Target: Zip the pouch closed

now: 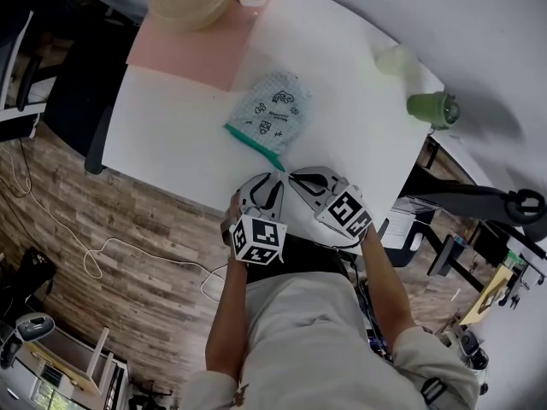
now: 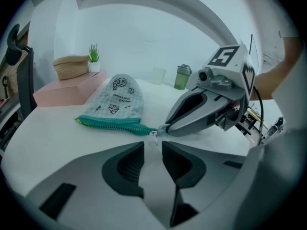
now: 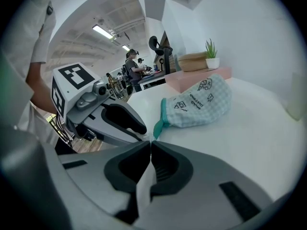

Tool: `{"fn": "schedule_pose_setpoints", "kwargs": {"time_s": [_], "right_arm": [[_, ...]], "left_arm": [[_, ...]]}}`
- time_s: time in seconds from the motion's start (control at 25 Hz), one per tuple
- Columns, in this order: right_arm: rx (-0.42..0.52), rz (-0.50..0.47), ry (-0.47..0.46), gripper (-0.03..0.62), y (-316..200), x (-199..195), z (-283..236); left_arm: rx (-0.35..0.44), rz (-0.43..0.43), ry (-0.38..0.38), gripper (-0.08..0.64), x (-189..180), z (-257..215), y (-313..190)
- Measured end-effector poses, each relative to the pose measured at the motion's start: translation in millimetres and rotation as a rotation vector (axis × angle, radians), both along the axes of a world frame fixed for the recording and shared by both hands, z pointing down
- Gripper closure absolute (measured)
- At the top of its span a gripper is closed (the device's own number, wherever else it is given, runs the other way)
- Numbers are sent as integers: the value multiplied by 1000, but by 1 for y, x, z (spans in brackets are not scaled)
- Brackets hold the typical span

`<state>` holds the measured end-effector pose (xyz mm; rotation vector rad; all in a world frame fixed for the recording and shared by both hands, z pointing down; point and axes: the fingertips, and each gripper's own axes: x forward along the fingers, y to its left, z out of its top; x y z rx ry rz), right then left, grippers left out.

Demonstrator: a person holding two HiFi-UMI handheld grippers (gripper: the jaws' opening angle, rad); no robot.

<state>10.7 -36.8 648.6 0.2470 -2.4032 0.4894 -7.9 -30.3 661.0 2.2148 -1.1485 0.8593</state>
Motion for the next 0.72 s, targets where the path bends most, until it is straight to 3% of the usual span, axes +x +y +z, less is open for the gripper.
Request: {"fn": "schedule_pose_setpoints", "kwargs": {"time_s": [0.24, 0.48, 0.56, 0.72], "right_arm": [[4, -2, 3, 583, 0, 0, 0], [4, 1, 3, 583, 1, -1, 0], [5, 3, 4, 583, 1, 0, 1], [4, 26, 10, 586, 0, 2, 1]], "left_arm": [[3, 15, -22, 422, 6, 1, -2], [11, 11, -72, 491, 1, 5, -9], [8, 30, -75, 540, 1, 5, -9], [4, 89, -67, 560, 7, 4, -6]]}}
